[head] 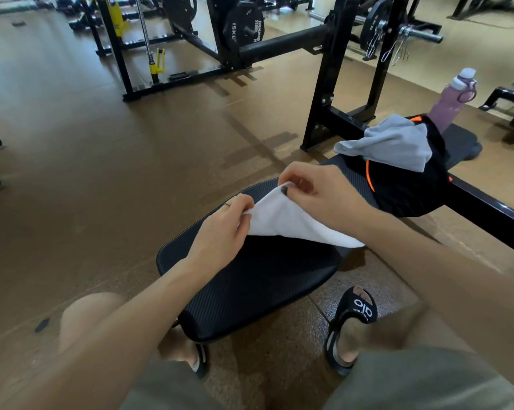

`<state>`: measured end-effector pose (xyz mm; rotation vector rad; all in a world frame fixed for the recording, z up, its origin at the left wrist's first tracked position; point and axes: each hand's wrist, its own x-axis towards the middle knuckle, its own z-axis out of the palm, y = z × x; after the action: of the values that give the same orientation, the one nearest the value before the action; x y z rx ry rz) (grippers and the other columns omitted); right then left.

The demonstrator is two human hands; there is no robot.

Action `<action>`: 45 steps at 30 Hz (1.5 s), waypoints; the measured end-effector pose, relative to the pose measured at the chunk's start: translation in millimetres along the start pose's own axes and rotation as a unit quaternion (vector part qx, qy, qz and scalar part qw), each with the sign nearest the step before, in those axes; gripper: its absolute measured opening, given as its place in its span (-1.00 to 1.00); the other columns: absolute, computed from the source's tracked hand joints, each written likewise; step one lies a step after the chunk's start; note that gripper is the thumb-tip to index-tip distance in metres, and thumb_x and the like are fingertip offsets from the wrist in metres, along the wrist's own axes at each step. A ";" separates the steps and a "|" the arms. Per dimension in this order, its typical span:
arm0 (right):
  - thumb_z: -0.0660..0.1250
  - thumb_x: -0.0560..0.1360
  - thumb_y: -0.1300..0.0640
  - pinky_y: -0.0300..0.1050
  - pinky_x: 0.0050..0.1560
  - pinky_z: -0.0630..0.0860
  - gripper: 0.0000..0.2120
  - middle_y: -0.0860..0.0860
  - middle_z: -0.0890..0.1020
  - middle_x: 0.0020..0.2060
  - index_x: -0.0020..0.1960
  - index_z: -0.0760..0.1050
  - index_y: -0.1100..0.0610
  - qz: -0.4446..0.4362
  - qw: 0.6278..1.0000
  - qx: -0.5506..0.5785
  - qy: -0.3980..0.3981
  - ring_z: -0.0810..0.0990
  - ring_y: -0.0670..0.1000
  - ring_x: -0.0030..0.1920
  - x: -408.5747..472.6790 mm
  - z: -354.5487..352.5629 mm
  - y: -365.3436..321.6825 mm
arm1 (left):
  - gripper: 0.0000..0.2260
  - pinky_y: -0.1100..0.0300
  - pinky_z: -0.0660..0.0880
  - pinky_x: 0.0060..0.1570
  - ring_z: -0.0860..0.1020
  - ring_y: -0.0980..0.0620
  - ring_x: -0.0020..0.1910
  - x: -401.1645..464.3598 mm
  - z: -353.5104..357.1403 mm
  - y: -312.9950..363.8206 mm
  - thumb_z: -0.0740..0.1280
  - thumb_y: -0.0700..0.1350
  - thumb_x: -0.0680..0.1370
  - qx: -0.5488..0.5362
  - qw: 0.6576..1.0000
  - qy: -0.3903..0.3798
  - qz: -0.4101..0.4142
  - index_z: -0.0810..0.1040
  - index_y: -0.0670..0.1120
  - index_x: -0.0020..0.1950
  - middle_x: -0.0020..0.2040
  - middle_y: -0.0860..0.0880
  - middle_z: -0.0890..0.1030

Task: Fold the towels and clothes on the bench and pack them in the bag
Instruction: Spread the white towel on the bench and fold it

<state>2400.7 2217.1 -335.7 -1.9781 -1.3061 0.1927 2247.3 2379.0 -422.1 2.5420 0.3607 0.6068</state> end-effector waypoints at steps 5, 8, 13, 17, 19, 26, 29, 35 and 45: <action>0.28 0.57 0.16 -0.13 -0.19 0.47 -0.88 -0.03 0.62 -0.23 -0.05 0.57 -0.02 -0.005 0.998 0.017 0.063 0.57 -0.03 -0.21 10.4 -24.8 -5.8 | -0.84 0.17 0.38 -0.31 0.48 0.06 -0.27 -2.3 -5.0 -9.5 0.15 -0.23 0.66 0.054 0.996 -0.031 -0.060 0.35 -0.01 0.19 -0.14 0.05 0.48; 0.29 0.56 0.16 -0.31 -0.24 0.40 -0.88 -0.06 0.60 -0.24 -0.05 0.58 0.00 0.007 0.990 0.028 0.139 0.50 -0.12 -0.26 17.3 -42.4 -4.6 | -0.82 -0.07 0.49 -0.26 0.53 -0.14 -0.24 -7.4 -11.0 -16.6 0.14 -0.26 0.65 0.116 0.987 -0.083 -0.080 0.33 -0.06 0.22 -0.13 -0.04 0.52; 0.28 0.56 0.15 -0.41 -0.25 0.37 -0.88 -0.05 0.61 -0.18 -0.01 0.58 0.01 0.073 0.970 -0.002 0.230 0.49 -0.15 -0.19 27.5 -72.8 17.2 | -0.76 -0.02 0.57 -0.09 0.57 0.00 -0.10 -21.5 -35.9 -36.8 0.15 -0.32 0.65 0.105 0.989 -0.097 -0.035 0.38 -0.04 0.23 0.07 0.06 0.43; 0.28 0.58 0.15 -0.12 -0.11 0.53 -0.88 -0.01 0.61 -0.15 0.05 0.58 0.06 0.130 0.961 -0.003 0.244 0.51 -0.09 -0.16 24.0 -82.8 38.0 | -0.84 0.01 0.59 -0.10 0.57 0.14 -0.14 -21.4 -57.2 -45.2 0.17 -0.25 0.67 0.111 0.993 -0.042 0.007 0.44 -0.06 0.20 0.06 0.13 0.41; 0.30 0.57 0.17 0.01 -0.09 0.55 -0.90 -0.03 0.62 -0.18 0.01 0.59 0.04 0.124 0.970 0.029 0.207 0.56 -0.03 -0.14 21.7 -78.9 36.9 | -0.86 -0.04 0.59 -0.14 0.58 0.06 -0.15 -18.5 -59.9 -35.0 0.16 -0.13 0.69 0.111 0.994 -0.017 0.007 0.42 -0.03 0.23 0.11 0.14 0.44; 0.31 0.51 0.19 -0.06 -0.02 0.50 -0.90 0.02 0.66 -0.15 -0.06 0.60 0.05 0.029 0.994 0.060 0.083 0.62 0.05 -0.05 20.4 -57.1 5.3 | -0.35 0.04 0.52 0.17 0.51 -0.02 0.24 6.4 -7.3 33.5 0.38 0.22 0.54 0.050 0.998 -0.033 -0.026 0.21 -0.02 0.49 0.42 0.02 0.35; 0.32 0.53 0.23 -0.02 -0.01 0.54 -0.88 -0.04 0.64 -0.15 -0.05 0.60 0.06 -0.019 0.999 0.040 0.018 0.61 0.02 -0.06 15.2 -50.9 -7.8 | -0.56 -0.01 0.55 0.06 0.54 -0.03 0.11 23.7 7.9 68.7 0.32 0.12 0.61 -0.007 0.999 0.015 -0.043 0.25 -0.01 0.39 0.25 0.01 0.46; 0.30 0.55 0.18 0.18 0.02 0.56 -0.88 0.03 0.64 -0.14 -0.04 0.60 0.03 -0.012 0.999 0.031 0.032 0.61 0.09 -0.05 12.9 -56.7 -7.7 | -0.89 -0.07 0.54 -0.28 0.51 -0.07 -0.28 25.2 -0.9 72.3 0.17 -0.18 0.64 0.012 0.999 0.042 -0.011 0.37 -0.10 0.17 -0.01 0.00 0.48; 0.32 0.52 0.17 -0.17 -0.10 0.48 -0.90 0.07 0.66 -0.14 -0.10 0.59 0.03 0.056 0.984 0.124 0.119 0.59 -0.05 -0.13 14.2 -62.6 3.6 | -0.78 -0.11 0.53 -0.13 0.55 -0.25 -0.06 6.2 -24.4 11.3 0.17 -0.22 0.66 0.130 0.989 -0.039 -0.058 0.44 -0.15 0.29 0.14 -0.19 0.50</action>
<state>2441.0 2197.2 -289.8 -1.8004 -0.9702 0.1582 2242.5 2381.7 -395.1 2.7588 0.5896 0.4386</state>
